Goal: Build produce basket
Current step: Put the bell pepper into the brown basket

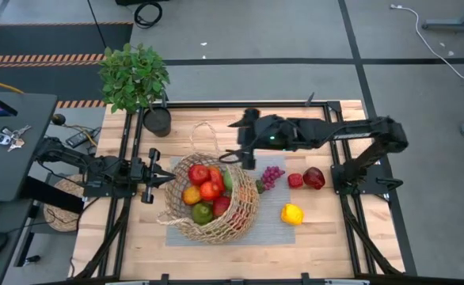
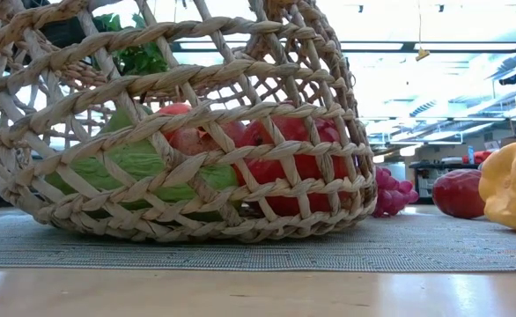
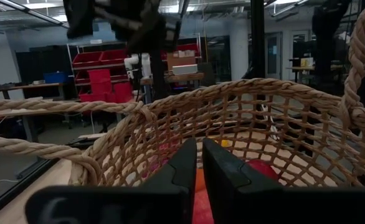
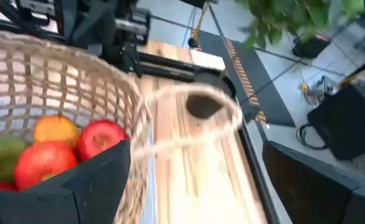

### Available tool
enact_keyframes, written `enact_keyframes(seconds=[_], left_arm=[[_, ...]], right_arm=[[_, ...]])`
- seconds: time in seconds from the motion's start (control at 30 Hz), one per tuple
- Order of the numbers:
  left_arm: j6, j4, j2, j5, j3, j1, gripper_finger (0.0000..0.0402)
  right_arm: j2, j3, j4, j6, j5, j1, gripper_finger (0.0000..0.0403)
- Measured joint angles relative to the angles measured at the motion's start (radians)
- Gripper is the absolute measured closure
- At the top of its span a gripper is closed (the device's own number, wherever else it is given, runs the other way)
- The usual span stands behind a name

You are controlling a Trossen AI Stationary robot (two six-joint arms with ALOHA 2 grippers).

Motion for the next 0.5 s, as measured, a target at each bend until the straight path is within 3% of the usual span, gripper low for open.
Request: enact_keyframes(seconds=[0.23, 0.5], left_arm=[[0.0, 0.0, 0.0, 0.0, 0.0, 0.0, 0.0374], [0.0, 0.0, 0.0, 0.0, 0.0, 0.0, 0.0366]], right_arm=[[-0.228, -0.387, 0.201, 0.049, -0.009, -0.034, 0.0047], [-0.421, -0.713, 0.252, 0.105, -0.167, -0.007, 0.0048]])
